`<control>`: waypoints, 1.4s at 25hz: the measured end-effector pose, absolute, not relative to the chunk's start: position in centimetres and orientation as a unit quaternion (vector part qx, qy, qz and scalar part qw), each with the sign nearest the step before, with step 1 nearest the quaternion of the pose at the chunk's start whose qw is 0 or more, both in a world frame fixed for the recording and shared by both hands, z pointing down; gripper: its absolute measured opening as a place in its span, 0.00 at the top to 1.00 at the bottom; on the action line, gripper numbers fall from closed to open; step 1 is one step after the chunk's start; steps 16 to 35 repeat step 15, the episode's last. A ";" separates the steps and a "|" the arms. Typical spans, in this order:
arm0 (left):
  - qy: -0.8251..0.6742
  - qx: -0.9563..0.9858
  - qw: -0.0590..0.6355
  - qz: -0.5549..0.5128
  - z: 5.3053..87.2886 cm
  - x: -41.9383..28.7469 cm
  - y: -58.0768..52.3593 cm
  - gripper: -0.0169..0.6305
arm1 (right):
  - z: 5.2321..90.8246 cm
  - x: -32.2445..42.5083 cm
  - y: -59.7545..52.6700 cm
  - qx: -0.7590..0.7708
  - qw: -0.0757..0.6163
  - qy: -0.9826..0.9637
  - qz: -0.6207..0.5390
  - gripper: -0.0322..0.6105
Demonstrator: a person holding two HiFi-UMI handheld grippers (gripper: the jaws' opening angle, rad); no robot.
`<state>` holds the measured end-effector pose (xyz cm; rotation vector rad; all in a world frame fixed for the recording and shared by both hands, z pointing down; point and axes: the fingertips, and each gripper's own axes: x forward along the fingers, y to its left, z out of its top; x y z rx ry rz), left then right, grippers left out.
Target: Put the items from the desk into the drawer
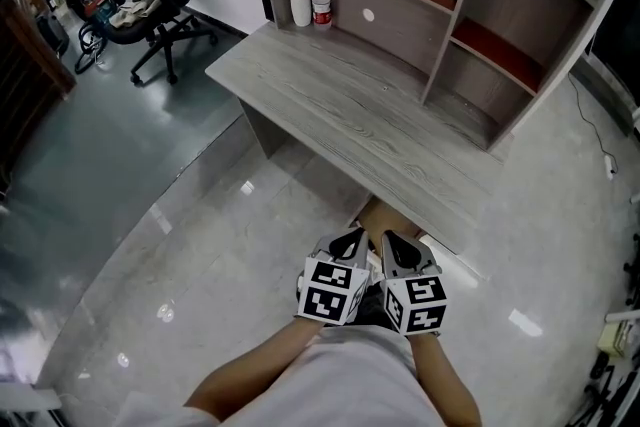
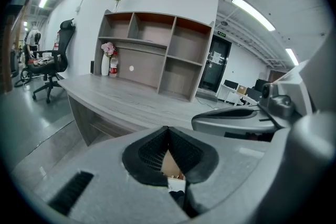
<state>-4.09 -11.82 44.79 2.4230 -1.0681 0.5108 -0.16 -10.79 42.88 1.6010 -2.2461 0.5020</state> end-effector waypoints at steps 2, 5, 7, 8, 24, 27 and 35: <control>-0.384 0.877 0.220 0.188 44.9 -4.1 -11.7 0.97 | 42.9 -0.2 -10.7 0.563 0.169 -0.789 0.177 0.95; -0.381 0.878 0.218 0.190 45.0 -4.0 -11.6 0.97 | 43.0 -0.2 -10.6 0.564 0.169 -0.789 0.176 0.95; -0.381 0.878 0.218 0.188 45.2 -3.8 -11.6 0.97 | 43.2 0.0 -10.6 0.564 0.171 -0.789 0.176 0.95; -0.382 0.878 0.218 0.188 45.3 -3.7 -11.6 0.97 | 43.2 0.1 -10.6 0.564 0.171 -0.789 0.176 0.95; -0.379 0.876 0.226 0.192 45.2 -3.4 -11.7 0.97 | 43.0 0.4 -10.8 0.563 0.172 -0.788 0.179 0.95; -0.379 0.876 0.226 0.192 45.2 -3.4 -11.7 0.97 | 43.0 0.4 -10.8 0.563 0.172 -0.788 0.179 0.95; -0.379 0.876 0.226 0.192 45.2 -3.4 -11.7 0.97 | 43.0 0.4 -10.8 0.563 0.172 -0.788 0.179 0.95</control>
